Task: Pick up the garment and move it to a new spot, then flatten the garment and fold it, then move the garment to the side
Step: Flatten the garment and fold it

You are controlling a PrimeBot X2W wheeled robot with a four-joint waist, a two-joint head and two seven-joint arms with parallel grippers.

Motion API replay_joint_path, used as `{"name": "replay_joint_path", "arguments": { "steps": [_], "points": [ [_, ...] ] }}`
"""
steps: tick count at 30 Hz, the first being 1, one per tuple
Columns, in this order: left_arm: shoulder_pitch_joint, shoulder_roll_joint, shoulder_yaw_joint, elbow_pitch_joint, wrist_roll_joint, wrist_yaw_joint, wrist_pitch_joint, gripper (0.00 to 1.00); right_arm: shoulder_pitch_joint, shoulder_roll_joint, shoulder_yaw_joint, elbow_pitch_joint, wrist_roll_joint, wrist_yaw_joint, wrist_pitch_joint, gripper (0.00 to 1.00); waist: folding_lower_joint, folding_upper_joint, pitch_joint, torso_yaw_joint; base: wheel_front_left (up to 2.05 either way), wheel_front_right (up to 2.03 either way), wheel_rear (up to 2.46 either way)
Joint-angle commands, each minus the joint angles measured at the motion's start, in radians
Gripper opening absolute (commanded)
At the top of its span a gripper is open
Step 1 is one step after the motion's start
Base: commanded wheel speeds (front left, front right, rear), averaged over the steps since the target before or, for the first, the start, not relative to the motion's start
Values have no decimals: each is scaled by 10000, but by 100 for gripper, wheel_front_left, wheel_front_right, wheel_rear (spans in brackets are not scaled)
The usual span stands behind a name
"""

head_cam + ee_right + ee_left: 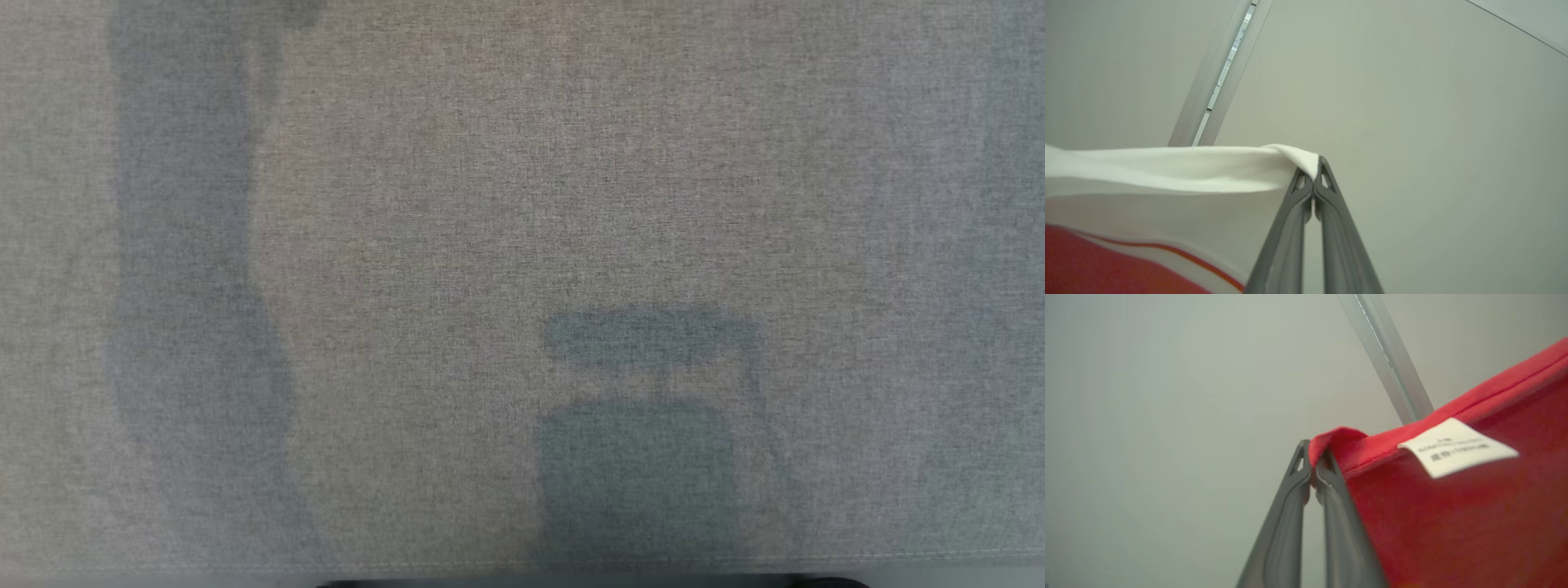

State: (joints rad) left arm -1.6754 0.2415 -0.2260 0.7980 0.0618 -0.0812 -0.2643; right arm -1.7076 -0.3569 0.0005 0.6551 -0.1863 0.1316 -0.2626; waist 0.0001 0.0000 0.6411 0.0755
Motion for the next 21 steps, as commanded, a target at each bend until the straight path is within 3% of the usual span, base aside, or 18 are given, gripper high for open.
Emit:
{"name": "replay_joint_path", "arguments": {
  "steps": [1, 11, 21],
  "points": [
    [313, 110, 96, 2, -153, -26, 13, 0, 430, 15, -21, -21, 140, -21, -24, 0, -1, 0, 65, -76, 0, 0, 0],
    [4166, -216, 385, -316, -1264, -209, 8, 0, 4349, -202, 720, -601, 2317, -21, -25, 0, -1, 0, -135, -510, 0, 0, 0],
    [8452, -795, 1382, -198, -2219, -114, 8, 0, 8722, -143, 2076, -823, 4714, -21, -25, 0, -1, 0, -1899, -860, 0, 0, 0]
  ]
}}
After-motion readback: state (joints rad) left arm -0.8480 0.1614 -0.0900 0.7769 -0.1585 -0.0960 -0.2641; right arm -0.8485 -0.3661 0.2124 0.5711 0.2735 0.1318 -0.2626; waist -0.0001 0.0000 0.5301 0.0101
